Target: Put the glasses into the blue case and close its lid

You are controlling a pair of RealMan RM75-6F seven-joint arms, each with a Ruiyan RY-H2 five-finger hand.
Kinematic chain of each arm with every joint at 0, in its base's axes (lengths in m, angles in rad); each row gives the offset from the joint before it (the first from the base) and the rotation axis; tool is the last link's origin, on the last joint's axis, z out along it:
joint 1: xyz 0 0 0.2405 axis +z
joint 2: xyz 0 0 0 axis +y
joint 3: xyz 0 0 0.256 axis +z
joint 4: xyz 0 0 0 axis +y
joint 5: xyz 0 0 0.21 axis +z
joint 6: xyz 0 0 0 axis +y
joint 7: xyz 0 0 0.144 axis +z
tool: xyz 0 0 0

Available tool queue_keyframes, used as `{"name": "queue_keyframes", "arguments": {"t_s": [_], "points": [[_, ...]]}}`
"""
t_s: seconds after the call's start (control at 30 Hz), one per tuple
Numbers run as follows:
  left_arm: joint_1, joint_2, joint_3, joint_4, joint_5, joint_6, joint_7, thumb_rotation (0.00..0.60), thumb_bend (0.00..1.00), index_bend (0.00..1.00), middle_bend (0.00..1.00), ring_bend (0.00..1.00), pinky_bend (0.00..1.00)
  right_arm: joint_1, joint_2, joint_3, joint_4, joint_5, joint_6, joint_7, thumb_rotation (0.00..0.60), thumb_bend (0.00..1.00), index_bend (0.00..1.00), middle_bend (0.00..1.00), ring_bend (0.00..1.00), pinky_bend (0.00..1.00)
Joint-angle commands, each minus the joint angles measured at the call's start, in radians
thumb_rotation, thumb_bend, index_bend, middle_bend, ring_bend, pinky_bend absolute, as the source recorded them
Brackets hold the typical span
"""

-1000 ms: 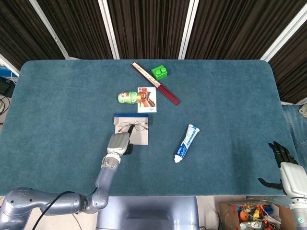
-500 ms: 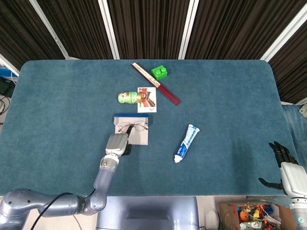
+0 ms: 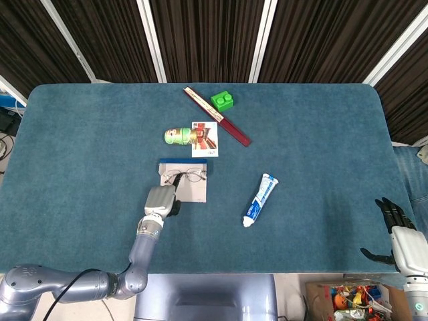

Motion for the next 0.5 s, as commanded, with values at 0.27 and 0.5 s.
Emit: {"name": "queue_keyframes", "arguments": {"t_s": [0.27, 0.5], "points": [[-0.006, -0.008, -0.008, 0.013, -0.007, -0.002, 0.012, 0.600, 0.52, 0.00, 0.79, 0.85, 0.84, 0.000, 0.001, 0.000, -0.002, 0.002, -0.002, 0.002, 0.600, 0.20, 0.00, 0.00, 0.03, 0.18], [-0.020, -0.020, -0.027, 0.047, -0.024, -0.008, 0.028, 0.600, 0.52, 0.00, 0.79, 0.85, 0.84, 0.000, 0.003, 0.000, -0.004, 0.004, -0.005, 0.003, 0.600, 0.20, 0.00, 0.00, 0.03, 0.18]]}}
